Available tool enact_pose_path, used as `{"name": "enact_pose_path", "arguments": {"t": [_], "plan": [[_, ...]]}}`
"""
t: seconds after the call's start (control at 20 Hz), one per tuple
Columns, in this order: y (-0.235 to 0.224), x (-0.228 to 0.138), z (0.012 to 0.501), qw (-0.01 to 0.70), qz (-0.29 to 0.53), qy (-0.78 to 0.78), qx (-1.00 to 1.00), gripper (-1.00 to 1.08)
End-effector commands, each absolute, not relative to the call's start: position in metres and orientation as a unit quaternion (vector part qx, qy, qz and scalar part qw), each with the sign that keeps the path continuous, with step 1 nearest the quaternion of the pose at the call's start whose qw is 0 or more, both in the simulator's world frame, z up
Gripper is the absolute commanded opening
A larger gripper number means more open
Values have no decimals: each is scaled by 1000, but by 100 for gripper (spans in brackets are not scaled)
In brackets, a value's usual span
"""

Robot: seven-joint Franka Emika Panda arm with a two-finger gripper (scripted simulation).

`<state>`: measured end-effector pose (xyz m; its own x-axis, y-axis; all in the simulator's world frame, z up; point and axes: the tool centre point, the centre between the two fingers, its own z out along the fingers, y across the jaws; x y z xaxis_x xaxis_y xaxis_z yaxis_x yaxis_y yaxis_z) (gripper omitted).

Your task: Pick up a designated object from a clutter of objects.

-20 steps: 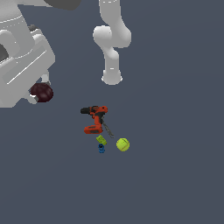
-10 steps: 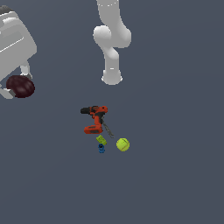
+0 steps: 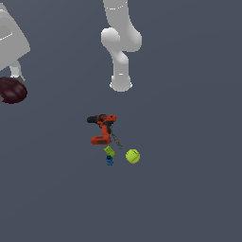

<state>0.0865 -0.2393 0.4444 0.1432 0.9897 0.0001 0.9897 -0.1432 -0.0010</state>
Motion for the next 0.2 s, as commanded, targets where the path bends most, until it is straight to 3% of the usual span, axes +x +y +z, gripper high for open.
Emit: {"name": "enact_pose_path", "arguments": {"t": [0.0,0.15], "plan": [[-241,87,447,0,0,-654,-756,-100],[-241,88,447,0,0,-654,-756,-100]]}}
